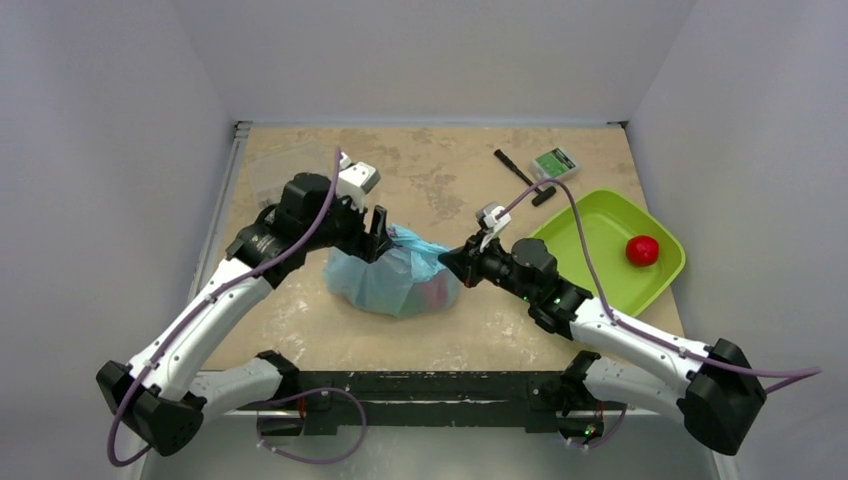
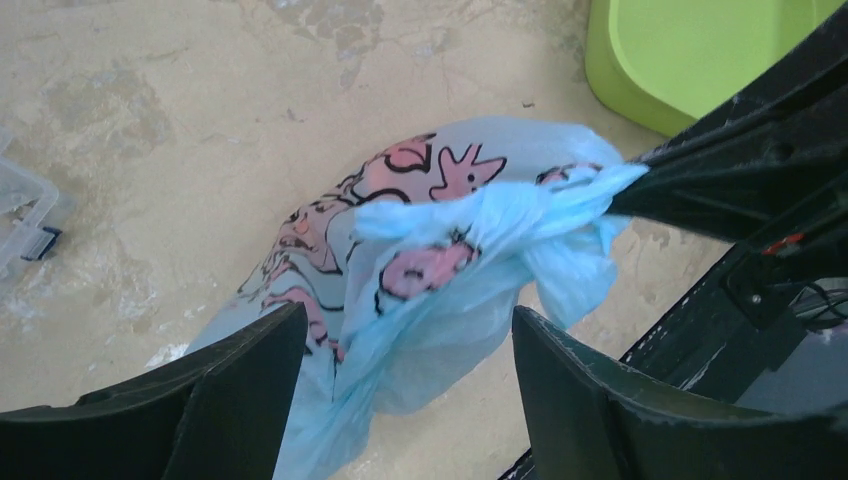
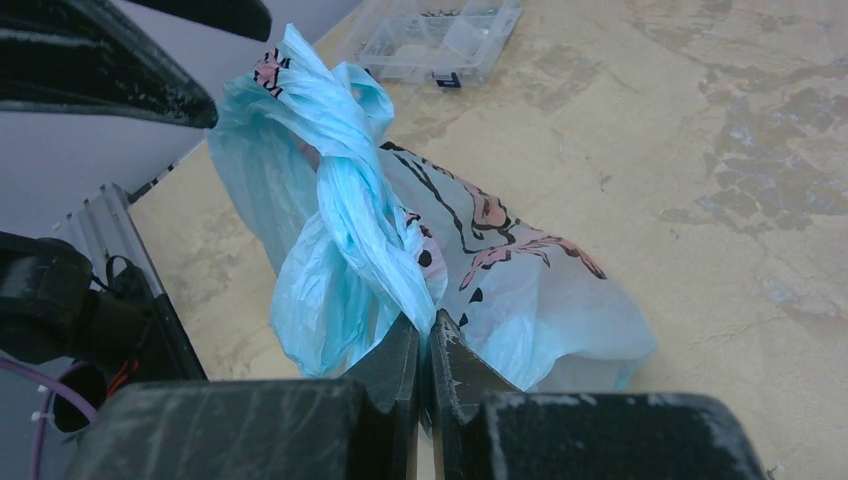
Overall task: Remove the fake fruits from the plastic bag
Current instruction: Untie the plastic bag at the center of the board.
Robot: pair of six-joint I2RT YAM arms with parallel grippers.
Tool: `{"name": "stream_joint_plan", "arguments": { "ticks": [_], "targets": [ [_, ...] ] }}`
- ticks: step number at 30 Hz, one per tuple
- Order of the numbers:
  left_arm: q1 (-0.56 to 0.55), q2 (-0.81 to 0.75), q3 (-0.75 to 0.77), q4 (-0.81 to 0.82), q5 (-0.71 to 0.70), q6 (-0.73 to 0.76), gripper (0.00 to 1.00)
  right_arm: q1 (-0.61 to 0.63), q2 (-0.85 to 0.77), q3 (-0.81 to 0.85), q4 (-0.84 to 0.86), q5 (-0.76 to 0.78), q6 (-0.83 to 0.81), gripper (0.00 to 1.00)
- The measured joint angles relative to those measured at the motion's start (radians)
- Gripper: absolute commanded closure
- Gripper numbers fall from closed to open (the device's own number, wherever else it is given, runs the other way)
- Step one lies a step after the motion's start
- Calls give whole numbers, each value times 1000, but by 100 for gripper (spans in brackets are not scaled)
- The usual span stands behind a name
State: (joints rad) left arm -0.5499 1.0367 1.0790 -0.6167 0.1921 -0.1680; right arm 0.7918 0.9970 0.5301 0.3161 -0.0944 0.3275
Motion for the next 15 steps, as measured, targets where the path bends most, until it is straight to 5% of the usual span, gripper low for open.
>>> {"name": "stream_joint_plan", "arguments": {
  "ticks": [8,12,15],
  "targets": [
    [0,224,231,-90,77,6,27,0,28,42,-9,-39,-24,100],
    [0,248,211,-102,143,9,48,0,27,42,-8,-55,-25,100],
    [1,236,167,-98,152,14,74,0,21,35,-5,-55,-24,100]
  ]
}}
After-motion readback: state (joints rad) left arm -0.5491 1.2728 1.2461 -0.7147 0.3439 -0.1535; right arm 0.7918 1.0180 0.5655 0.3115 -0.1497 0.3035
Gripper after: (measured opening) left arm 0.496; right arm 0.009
